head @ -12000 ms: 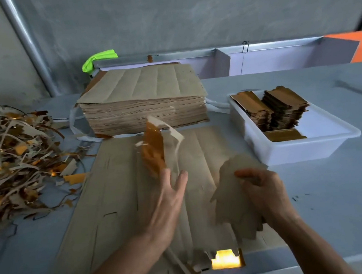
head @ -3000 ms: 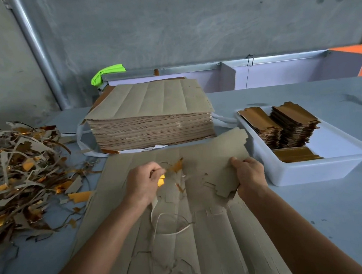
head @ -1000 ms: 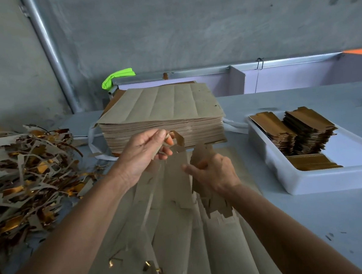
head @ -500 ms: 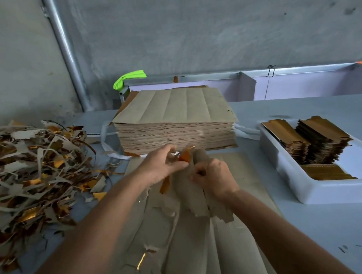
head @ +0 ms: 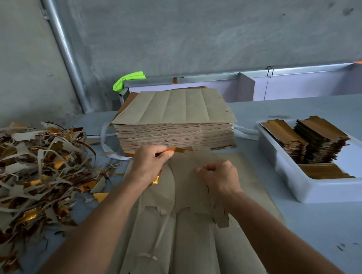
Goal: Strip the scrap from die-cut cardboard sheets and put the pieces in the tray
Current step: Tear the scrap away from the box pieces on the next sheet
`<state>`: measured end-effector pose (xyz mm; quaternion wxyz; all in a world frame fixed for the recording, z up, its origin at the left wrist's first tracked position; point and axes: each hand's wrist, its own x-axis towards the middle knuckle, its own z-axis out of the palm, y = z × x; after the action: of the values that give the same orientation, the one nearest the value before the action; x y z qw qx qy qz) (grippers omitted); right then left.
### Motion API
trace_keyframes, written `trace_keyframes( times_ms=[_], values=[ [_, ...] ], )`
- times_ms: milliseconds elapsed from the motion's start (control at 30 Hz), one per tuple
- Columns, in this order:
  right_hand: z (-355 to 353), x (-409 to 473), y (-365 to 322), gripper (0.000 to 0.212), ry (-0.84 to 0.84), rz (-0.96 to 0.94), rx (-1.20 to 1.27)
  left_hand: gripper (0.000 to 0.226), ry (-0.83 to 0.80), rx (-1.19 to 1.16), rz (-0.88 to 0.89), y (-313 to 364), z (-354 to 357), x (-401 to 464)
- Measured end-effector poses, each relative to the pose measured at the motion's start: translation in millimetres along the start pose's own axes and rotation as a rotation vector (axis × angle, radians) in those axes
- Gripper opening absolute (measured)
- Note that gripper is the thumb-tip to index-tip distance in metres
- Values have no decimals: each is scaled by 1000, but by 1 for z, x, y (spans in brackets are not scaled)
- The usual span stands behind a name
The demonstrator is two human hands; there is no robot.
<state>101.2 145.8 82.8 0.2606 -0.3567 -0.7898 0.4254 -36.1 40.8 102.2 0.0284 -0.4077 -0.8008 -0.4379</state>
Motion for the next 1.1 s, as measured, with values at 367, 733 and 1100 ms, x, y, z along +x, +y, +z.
trace_keyframes(
  times_ms=[367, 733, 1100],
  values=[
    [-13, 8, 17, 25, 112, 202, 371, 27, 175, 227, 82, 2, -11, 6],
    [-25, 11, 29, 26, 215, 332, 810, 64, -124, 465, -13, -21, 7, -17],
    [-22, 5, 13, 19, 61, 90, 914, 80, -435, -29, -287, 6, 50, -51]
  ],
)
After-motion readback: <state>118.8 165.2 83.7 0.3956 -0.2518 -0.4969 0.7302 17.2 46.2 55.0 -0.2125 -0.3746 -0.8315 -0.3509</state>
